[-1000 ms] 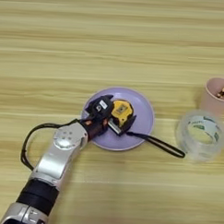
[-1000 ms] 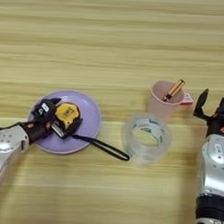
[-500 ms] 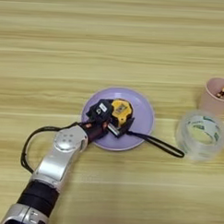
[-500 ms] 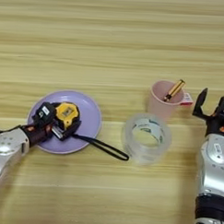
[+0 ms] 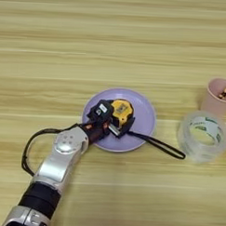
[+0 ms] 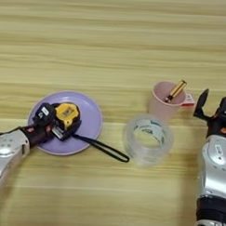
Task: Move the objects on the table
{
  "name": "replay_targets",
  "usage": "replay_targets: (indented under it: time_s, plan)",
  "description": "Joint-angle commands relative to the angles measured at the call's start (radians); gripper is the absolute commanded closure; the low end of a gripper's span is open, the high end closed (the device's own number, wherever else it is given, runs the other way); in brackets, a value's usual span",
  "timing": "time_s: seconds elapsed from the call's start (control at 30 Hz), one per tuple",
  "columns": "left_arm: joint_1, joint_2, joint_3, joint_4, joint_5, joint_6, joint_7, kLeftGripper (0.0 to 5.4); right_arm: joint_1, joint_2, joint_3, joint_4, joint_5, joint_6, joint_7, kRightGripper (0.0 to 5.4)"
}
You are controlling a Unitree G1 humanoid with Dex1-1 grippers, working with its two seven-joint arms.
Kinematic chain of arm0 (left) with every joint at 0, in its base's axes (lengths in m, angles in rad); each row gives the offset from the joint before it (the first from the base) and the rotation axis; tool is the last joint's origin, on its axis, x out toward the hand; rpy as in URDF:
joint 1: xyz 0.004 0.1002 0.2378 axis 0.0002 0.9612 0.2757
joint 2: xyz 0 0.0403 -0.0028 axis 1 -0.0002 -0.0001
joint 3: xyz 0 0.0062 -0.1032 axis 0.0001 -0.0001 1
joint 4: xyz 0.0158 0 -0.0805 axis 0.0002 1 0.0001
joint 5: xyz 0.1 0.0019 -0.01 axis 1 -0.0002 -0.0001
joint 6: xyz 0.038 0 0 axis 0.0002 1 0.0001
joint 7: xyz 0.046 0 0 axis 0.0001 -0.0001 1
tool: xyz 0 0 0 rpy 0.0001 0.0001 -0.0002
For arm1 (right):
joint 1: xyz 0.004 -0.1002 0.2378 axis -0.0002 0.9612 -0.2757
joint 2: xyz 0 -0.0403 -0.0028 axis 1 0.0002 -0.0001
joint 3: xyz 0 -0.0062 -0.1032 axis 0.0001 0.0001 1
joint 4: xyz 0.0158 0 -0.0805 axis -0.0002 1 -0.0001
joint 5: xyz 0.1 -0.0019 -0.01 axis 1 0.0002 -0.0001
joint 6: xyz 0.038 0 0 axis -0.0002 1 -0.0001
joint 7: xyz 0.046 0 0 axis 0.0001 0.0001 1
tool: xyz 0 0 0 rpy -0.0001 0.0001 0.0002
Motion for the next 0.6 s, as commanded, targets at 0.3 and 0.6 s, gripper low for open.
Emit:
replay_targets:
  time_s: [0.3,0.6]
  plan:
    - [-0.052,-0.022,0.136,-0.168,-0.101,-0.002,0.069,0.89,-0.004,0.01,0.003,-0.017,-0.005,0.009,-0.008,0.0]
    - [-0.102,0.047,0.206,-0.101,-0.015,-0.015,0.179,0.89,-0.005,0.011,0.004,-0.017,-0.007,0.008,-0.009,0.0]
